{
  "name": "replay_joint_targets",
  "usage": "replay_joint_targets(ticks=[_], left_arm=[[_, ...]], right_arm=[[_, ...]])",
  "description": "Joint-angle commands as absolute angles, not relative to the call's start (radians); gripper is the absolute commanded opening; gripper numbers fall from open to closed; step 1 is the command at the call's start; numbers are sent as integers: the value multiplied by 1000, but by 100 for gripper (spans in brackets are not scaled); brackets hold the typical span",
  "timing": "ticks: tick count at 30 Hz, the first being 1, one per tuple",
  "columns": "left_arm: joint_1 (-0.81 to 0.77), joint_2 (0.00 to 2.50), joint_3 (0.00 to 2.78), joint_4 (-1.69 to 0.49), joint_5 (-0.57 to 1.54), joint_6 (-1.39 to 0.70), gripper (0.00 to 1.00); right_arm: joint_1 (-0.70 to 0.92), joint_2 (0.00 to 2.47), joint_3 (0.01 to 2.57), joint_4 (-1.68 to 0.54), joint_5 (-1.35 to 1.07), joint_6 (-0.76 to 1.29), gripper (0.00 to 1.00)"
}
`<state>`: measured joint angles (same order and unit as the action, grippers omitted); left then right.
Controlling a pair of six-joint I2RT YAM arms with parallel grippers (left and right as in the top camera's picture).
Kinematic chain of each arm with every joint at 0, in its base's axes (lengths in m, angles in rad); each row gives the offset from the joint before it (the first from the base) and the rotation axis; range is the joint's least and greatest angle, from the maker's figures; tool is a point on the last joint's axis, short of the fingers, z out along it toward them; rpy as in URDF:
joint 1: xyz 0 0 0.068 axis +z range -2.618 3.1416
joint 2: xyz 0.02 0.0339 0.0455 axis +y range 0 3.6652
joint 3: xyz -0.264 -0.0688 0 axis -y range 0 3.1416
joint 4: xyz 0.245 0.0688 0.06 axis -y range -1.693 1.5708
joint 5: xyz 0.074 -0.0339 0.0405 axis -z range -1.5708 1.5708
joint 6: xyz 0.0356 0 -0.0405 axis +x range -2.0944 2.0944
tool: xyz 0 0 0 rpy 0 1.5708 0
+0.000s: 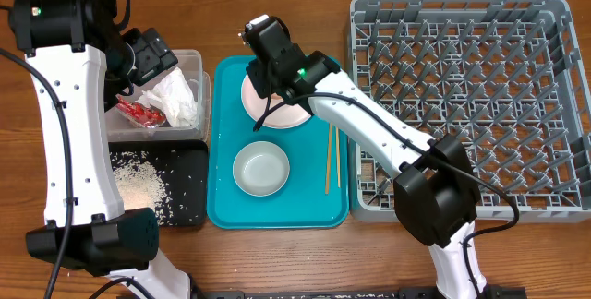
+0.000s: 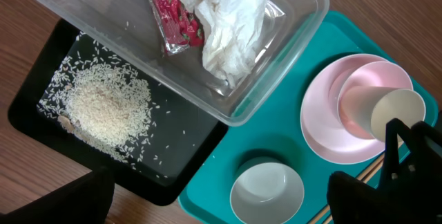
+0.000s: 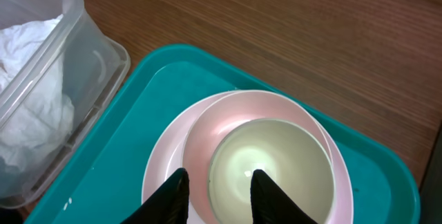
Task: Sort waste into correct bins and load items into the dishwasher
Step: 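Lower the right gripper and grasp the white cup rim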
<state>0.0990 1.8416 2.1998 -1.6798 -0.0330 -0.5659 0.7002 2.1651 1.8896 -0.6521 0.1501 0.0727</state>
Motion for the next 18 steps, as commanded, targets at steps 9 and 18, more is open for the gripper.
replay_joint_targets(ticks=[9,18], left_arm=[[98,1833,2202,-1682,-29,-554,100],[98,1833,2202,-1682,-29,-554,100]], right_arm=[[698,2172,1765,-529,103,-12,27],[698,2173,1721,-491,104,-13,27]])
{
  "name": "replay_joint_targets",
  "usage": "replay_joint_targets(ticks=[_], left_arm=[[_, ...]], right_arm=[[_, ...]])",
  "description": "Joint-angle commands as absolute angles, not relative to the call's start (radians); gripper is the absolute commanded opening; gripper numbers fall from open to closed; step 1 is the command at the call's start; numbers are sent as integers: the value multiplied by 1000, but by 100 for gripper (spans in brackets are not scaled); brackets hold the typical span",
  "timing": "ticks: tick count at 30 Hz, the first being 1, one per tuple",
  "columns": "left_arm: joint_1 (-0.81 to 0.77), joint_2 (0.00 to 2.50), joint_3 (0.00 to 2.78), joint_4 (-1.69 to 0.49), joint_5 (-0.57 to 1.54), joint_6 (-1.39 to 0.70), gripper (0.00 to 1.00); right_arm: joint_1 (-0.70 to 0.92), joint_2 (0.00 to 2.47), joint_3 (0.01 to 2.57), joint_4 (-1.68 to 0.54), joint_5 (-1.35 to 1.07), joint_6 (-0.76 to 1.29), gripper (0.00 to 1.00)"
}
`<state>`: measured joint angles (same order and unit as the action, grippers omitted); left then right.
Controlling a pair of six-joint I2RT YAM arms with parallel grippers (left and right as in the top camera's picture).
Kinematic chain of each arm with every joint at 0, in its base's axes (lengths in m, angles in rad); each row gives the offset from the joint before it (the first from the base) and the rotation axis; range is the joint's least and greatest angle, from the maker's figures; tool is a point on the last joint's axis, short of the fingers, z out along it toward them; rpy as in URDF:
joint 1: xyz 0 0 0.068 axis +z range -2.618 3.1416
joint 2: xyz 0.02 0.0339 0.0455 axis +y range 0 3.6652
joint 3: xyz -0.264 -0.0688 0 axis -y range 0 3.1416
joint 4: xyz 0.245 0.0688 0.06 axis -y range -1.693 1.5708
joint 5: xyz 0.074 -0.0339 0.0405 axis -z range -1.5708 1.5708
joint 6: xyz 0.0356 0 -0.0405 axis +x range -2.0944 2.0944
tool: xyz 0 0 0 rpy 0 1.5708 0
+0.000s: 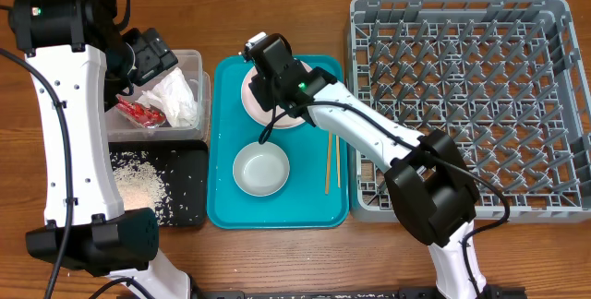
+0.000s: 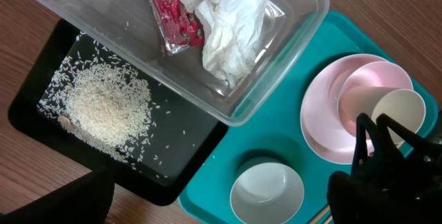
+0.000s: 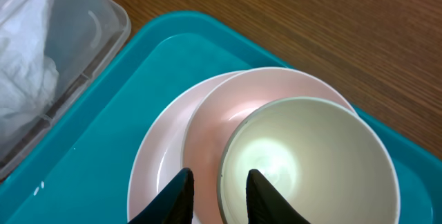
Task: Sort waste into correct bins and load items into the dishwasher
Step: 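Lower the right gripper and grasp the white cup rim, then lift the white cup and carry it to the dish rack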
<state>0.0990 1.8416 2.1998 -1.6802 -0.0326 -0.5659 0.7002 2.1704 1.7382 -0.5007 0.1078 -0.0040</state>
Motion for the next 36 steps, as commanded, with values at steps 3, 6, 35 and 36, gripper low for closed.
replay_joint_targets(ticks=[3,6,35,36], left_arm=[[98,1833,2202,-1682,-29,-554,100],[98,1833,2202,-1682,-29,-554,100],[98,1833,2202,-1682,-29,-554,100],[98,1833,2202,-1682,-29,-554,100]], right_arm=[[698,2173,1721,-491,104,-12,27],[698,2173,1721,-492,105,-12,23],[698,2135,1823,-528,183,-35,4],[698,2123,1839,-542,183,-35,4]])
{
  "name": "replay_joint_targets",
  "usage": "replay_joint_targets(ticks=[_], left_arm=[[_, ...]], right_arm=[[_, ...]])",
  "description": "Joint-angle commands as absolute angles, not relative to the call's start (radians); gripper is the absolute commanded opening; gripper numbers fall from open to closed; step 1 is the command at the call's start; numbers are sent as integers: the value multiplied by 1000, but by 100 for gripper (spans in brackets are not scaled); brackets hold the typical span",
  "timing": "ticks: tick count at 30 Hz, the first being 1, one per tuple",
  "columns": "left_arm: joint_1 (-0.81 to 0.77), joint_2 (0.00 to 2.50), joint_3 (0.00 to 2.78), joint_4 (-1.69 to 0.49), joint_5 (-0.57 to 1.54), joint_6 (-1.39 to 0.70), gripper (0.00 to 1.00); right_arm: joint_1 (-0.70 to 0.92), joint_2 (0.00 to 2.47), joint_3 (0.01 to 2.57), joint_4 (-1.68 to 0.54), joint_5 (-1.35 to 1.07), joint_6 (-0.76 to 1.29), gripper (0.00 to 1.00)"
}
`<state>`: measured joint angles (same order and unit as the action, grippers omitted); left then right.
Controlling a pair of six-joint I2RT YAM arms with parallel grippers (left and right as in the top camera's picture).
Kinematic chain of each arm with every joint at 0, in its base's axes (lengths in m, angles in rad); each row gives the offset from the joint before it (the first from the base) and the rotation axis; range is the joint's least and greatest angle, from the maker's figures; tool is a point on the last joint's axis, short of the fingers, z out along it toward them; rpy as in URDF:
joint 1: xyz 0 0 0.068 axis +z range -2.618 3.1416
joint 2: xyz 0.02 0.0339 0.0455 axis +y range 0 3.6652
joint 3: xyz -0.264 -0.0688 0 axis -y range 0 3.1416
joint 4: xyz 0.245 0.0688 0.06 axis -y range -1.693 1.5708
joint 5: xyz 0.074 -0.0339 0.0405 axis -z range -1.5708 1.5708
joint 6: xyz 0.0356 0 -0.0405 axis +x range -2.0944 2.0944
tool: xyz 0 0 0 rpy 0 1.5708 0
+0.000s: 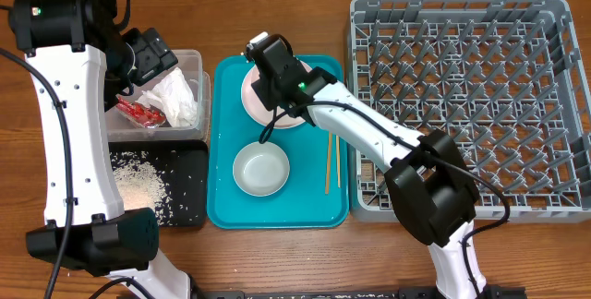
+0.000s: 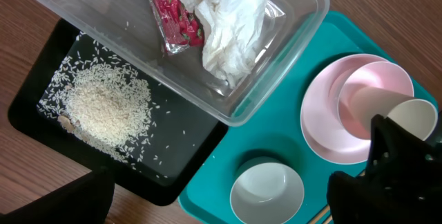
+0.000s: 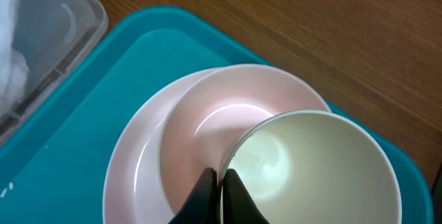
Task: Sort waste into correct bins and load items into the dishwasher
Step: 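Lift the white cup and carry it to the dish rack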
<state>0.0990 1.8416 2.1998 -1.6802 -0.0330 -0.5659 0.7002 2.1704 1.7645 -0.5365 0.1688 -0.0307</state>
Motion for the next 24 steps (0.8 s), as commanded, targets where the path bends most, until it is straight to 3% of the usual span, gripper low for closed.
replay_joint_targets(ticks=[1,6,10,24], left_arm=[[98,1833,2202,-1682,-29,-554,100],[98,1833,2202,-1682,-29,-554,100],[98,1833,2202,-1682,-29,-554,100],[98,1833,2202,-1682,-29,-554,100]], right_arm=[[698,2106,1855,-557,183,-35,4],[688,2016,1934,-648,173,-35,4],[636,1929,1970,-711,16,-35,4],[69,1914,1965,-750,-1035,-35,4]])
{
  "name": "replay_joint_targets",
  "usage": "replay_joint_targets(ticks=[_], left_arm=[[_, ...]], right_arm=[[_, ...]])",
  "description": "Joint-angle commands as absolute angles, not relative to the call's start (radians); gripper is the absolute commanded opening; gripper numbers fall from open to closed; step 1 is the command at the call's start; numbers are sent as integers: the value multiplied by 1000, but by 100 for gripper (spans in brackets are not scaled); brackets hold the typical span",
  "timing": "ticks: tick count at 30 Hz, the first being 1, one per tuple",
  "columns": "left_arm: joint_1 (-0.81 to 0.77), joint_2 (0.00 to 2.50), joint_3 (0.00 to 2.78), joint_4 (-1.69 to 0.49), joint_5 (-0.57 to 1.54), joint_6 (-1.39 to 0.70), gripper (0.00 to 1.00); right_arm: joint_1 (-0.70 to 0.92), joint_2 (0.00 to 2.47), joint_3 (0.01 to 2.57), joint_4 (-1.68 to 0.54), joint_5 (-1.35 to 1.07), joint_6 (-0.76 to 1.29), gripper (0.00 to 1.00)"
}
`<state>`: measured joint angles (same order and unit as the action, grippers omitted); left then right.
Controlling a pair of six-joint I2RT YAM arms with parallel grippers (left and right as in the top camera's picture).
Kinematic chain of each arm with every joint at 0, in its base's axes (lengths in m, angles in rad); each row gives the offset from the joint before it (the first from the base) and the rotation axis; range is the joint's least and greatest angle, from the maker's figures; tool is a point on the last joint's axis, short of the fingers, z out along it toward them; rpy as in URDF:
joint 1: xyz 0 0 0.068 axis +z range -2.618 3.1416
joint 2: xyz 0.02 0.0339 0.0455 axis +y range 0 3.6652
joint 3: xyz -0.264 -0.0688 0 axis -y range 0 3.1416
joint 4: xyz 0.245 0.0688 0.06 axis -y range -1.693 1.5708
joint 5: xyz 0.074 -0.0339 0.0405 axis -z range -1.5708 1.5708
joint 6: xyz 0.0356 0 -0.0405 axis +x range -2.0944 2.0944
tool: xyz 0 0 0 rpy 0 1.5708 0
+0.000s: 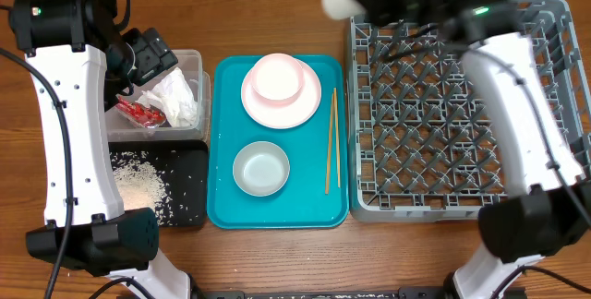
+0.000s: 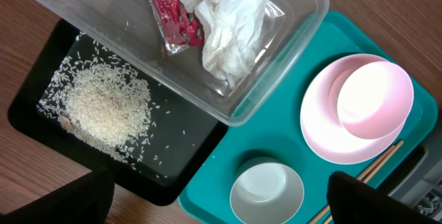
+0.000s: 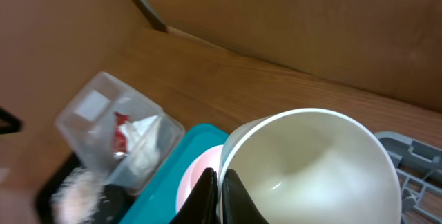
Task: Sort waste into correct bins and load items into the dishwasher
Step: 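Lift the white cup and carry it to the dish rack, then place the white cup upright in the rack's back-left corner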
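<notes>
A white paper cup (image 3: 311,165) hangs in the air with my right gripper (image 3: 219,191) shut on its rim. In the overhead view the cup and right gripper are high up at the back, by the far left corner of the grey dish rack (image 1: 354,133). On the teal tray (image 1: 226,105) stand a pink bowl (image 1: 277,76) on a pink plate (image 1: 286,113), a pale bowl (image 1: 260,168) and chopsticks (image 1: 330,142). My left gripper (image 2: 219,186) stands open above the bins, holding nothing.
A clear bin (image 1: 192,59) left of the tray holds crumpled tissue (image 1: 175,96) and a red wrapper (image 1: 138,112). In front of it a black tray (image 1: 189,161) holds loose rice (image 1: 138,186). The left arm stands over that side.
My right gripper, shut on the cup's rim inside the pink bowl, is now high at the back beside the rack with the cup in it. The pink bowl is empty. The left arm is unchanged.
My right gripper was open over the cup standing in the pink bowl. Then its fingers straddled the cup's rim, then they were shut on it. Now the cup is held up beside the rack's far left corner. The left arm stayed still throughout.
</notes>
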<state>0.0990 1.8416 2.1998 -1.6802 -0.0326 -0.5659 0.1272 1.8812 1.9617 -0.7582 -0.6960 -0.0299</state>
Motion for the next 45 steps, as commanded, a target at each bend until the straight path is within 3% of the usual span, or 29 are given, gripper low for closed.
replay_joint_targets(ticks=[1,6,14,45], left_arm=[[98,1833,2202,-1682,-29,-554,100],[98,1833,2202,-1682,-29,-554,100],[98,1833,2202,-1682,-29,-554,100],[98,1833,2202,-1682,-29,-554,100]], right_arm=[[43,1931,1964,-747,-1078,-35,4],[-44,2044,1964,-746,-1200,-35,4],[-39,2198,1964,-677,-1334,-34,4],[-29,2269,1858,-685,-1071,-35,4]])
